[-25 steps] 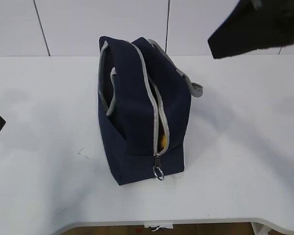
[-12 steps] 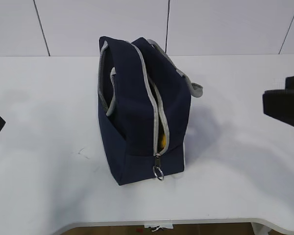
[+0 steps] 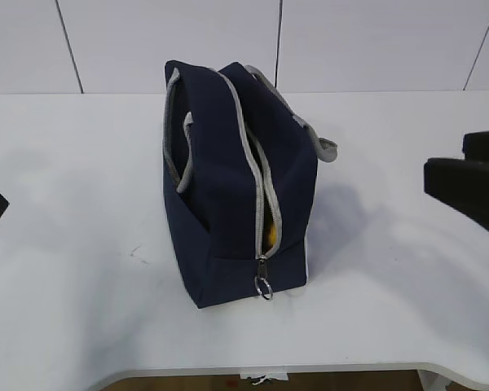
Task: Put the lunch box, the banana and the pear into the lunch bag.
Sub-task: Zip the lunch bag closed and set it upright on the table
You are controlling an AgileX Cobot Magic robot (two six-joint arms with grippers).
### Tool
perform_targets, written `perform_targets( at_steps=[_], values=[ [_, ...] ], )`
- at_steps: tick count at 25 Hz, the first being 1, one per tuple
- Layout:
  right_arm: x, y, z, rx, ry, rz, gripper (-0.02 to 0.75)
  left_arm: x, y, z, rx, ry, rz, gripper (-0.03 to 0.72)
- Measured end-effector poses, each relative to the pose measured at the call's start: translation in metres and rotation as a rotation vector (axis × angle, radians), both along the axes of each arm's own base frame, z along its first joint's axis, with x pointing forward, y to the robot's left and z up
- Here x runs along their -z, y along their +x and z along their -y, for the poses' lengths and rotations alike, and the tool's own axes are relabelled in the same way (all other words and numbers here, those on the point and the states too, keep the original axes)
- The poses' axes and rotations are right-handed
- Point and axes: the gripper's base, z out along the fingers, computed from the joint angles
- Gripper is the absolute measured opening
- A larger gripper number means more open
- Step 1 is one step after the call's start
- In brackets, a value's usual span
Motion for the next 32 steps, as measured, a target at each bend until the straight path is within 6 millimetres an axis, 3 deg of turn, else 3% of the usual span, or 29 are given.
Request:
perform_targets(
  at_steps=[5, 10, 21, 32],
  values=[
    [0.032, 0.007, 0.001, -0.014, -0.135, 0.078, 0.389, -0.001, -0.001, 0.002, 0.001, -0.024, -0.007, 0.276],
    [0.059, 0.006, 0.001, -0.035, -0.204, 0.031, 0.389, -0.002, -0.001, 0.003, 0.001, -0.043, -0.012, 0.275],
    [0.068, 0.002, -0.039, -0.175, -0.11, 0.068, 0.389, -0.002, -0.001, 0.004, 0.001, -0.047, -0.013, 0.274],
    [0.092, 0.018, -0.066, -0.142, 0.046, 0.041, 0.389, -0.002, -0.001, 0.004, 0.0, -0.047, -0.014, 0.267]
  ],
)
